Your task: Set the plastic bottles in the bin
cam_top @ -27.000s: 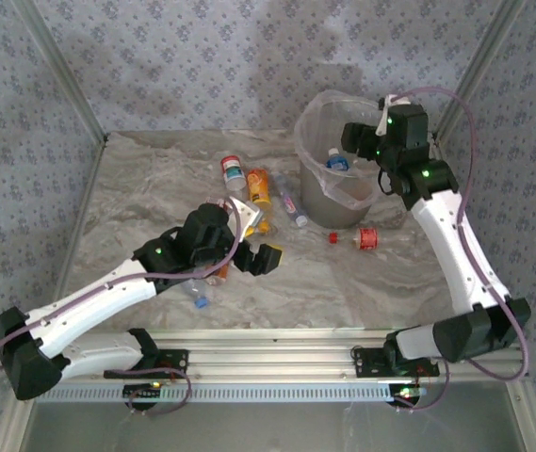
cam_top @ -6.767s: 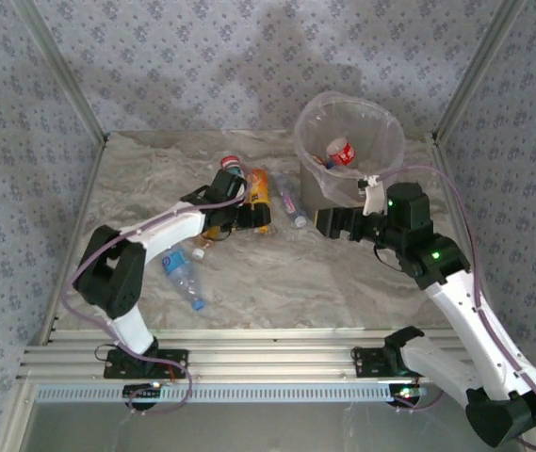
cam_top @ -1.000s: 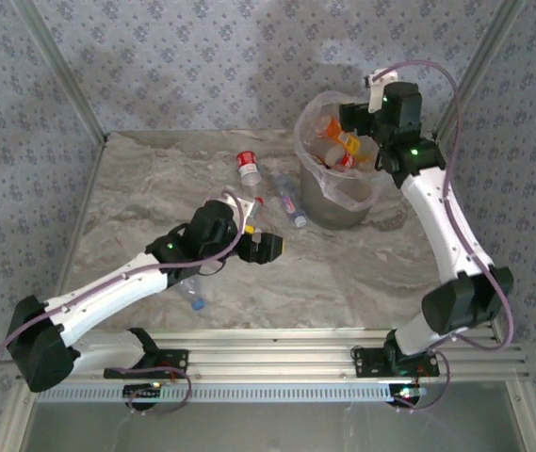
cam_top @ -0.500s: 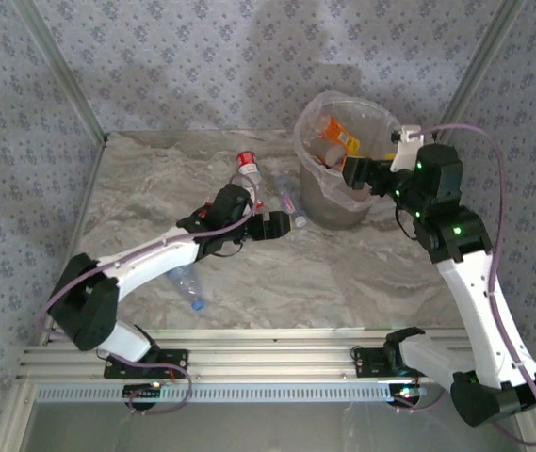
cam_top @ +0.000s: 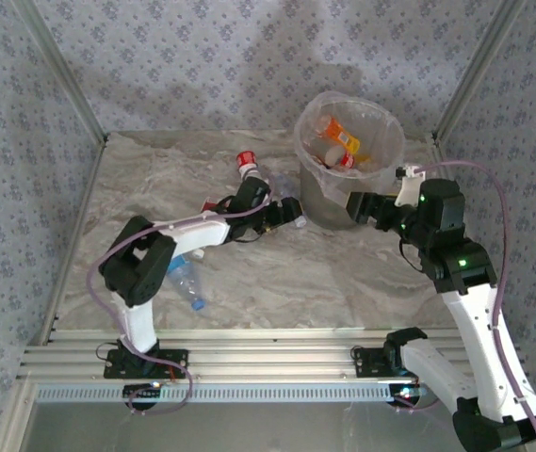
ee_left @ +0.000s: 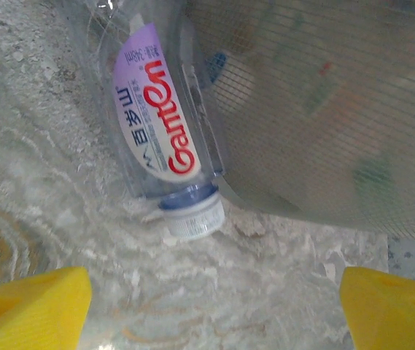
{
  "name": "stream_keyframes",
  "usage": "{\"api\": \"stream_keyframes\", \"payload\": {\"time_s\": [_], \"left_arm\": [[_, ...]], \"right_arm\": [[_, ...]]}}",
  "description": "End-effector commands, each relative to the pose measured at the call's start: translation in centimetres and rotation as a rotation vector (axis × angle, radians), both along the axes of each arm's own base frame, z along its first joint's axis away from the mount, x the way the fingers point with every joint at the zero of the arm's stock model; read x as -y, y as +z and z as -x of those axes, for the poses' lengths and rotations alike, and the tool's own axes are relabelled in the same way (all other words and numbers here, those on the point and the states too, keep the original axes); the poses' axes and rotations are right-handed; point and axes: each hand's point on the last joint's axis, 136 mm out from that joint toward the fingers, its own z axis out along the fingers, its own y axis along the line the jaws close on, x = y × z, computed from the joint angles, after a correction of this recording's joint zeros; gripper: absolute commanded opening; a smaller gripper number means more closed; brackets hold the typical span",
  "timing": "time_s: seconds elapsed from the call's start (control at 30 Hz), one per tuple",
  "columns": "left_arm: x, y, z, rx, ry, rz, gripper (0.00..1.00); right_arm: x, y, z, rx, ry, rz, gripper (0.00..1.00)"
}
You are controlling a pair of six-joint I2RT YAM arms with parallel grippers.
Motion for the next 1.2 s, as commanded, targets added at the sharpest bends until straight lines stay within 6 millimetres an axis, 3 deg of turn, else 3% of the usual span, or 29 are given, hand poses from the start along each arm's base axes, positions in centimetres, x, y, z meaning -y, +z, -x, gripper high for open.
{"api": "stream_keyframes", "payload": {"time_s": [0.0,0.47,1.17], "left_arm": [[1.7,0.8,-1.8,0.020,0.031,0.073,0.88],[2.9,-3.8,-3.8,-0.029,0.071,0.058,0.84],[2.8,-6.5,-5.1,-0.057,0.089,0.071,0.69]], "right_arm": [[0.1,-0.3,0.6,-0.021,-0.007,-0.025,0.97],[0.7,-0.9,0.7,-0.036,-0.034,-0.037,0.97],[0.9,-1.6,0.5,-0.059,-0.043,-0.048,0.97]]}}
